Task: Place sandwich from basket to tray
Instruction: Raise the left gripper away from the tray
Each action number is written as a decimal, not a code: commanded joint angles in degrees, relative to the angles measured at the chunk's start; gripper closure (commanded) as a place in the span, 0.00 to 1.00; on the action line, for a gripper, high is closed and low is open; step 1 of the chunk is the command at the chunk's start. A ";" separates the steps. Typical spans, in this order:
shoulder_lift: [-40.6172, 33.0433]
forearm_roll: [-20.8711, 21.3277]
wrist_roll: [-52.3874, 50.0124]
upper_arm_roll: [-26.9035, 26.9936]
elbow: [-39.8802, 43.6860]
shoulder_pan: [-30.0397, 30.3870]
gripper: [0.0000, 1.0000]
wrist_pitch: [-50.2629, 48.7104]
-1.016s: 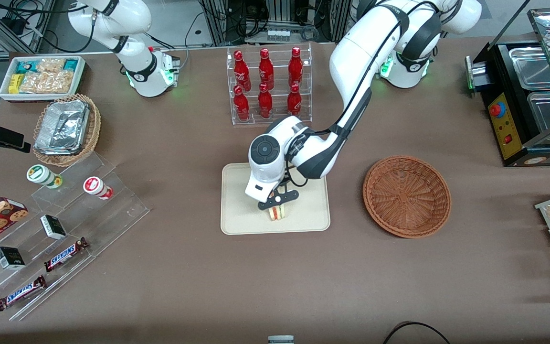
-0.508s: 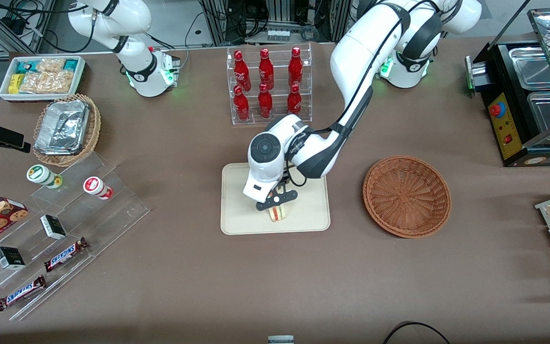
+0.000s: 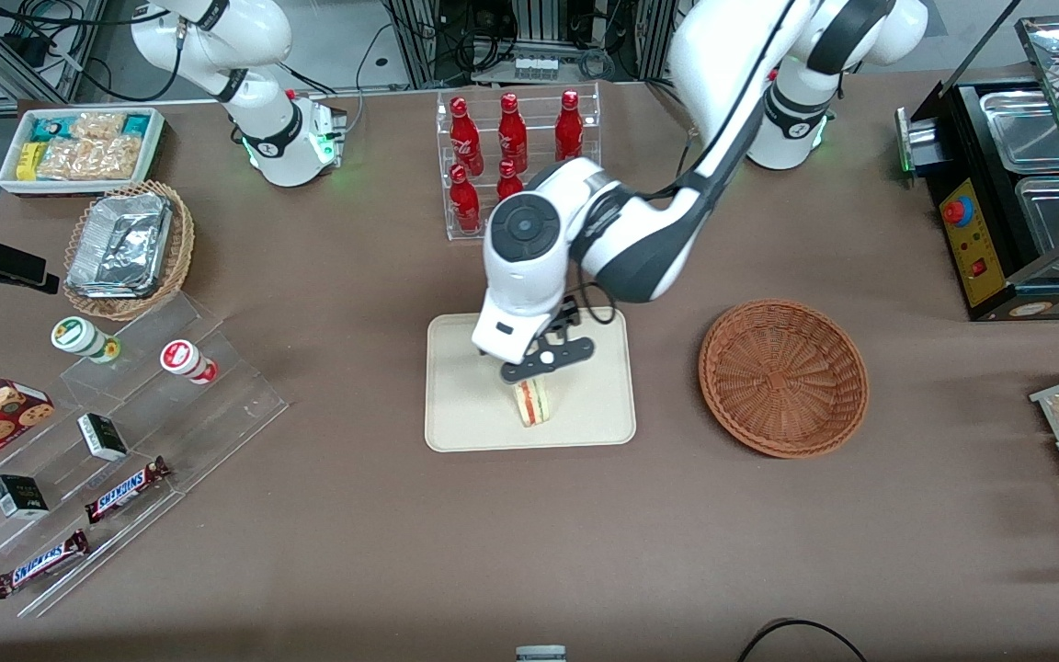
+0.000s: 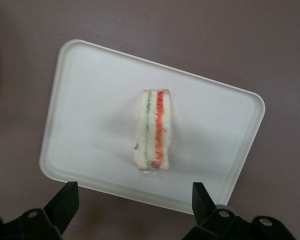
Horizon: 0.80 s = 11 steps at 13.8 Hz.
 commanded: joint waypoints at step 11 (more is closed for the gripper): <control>-23.96 -0.78 45.94 -0.10 -19.53 28.09 0.00 -12.03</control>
